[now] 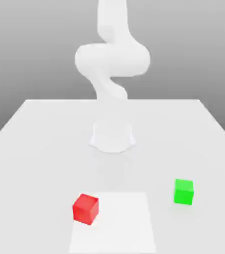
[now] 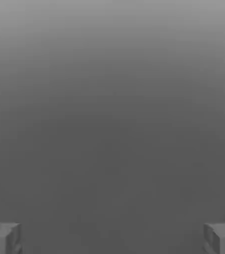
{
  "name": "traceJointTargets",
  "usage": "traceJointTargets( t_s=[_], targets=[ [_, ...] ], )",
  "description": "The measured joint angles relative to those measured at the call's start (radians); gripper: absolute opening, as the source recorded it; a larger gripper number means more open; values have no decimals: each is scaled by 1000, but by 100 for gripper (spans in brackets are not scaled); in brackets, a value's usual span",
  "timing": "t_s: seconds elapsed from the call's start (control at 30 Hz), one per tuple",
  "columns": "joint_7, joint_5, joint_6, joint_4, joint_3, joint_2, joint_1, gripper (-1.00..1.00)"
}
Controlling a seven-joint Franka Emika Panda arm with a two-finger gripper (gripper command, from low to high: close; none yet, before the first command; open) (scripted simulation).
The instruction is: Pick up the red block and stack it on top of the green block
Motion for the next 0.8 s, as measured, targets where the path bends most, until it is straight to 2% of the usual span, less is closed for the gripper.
traceJointTargets(
  t_s=[0.63,0.8],
  targets=[
    [177,-1,396,-364,-28,699,-125,0],
    [175,18,536,-371,-21,880,-134,0]
  ],
)
